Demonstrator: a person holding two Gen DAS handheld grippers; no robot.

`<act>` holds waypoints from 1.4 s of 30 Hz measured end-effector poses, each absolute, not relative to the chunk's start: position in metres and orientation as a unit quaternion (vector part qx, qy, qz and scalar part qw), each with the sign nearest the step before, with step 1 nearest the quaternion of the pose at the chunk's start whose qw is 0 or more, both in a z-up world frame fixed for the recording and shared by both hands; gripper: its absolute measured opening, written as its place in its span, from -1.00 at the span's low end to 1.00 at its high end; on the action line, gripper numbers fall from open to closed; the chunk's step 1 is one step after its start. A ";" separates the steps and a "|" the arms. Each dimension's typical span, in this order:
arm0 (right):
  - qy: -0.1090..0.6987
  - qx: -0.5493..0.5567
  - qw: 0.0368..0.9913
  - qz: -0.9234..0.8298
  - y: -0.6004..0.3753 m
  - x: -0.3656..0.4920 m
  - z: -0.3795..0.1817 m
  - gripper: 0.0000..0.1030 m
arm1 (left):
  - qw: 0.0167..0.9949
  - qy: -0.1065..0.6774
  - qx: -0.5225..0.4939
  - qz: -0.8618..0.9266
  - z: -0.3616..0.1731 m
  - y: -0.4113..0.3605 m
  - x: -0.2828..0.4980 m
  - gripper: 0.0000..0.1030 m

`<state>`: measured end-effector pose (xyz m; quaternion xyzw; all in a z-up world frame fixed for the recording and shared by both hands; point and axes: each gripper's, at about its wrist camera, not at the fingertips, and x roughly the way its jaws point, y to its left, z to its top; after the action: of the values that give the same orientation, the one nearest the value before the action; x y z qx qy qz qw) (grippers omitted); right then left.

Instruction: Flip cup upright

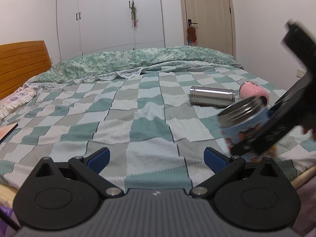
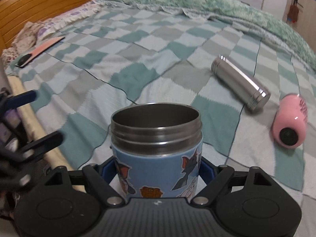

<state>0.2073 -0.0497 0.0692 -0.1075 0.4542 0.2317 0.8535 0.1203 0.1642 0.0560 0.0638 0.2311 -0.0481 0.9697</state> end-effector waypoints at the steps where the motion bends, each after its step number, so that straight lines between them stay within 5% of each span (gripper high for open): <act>1: 0.451 -0.103 0.857 0.228 -0.048 0.211 0.063 0.62 | 0.969 0.233 0.062 -0.046 0.055 0.165 0.119 1.00; 11: 0.436 -0.070 0.872 0.210 -0.044 0.233 0.046 0.62 | 0.968 0.243 0.059 -0.032 0.053 0.168 0.111 1.00; 15: 0.393 -0.044 0.894 0.212 -0.060 0.222 0.060 0.96 | 0.967 0.244 0.061 -0.034 0.054 0.166 0.111 1.00; 26: 0.262 0.005 0.946 0.189 -0.149 0.163 0.074 0.97 | 0.964 0.250 0.078 -0.040 0.062 0.108 0.119 1.00; 42: 0.191 -0.004 0.966 0.176 -0.232 0.156 0.043 0.97 | 0.940 0.338 0.035 0.024 0.061 0.013 0.184 1.00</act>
<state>0.1563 -0.2321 0.0425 -0.0042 0.1909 0.1764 0.9656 0.1841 0.0126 0.0608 0.0347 0.3378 0.0235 0.9403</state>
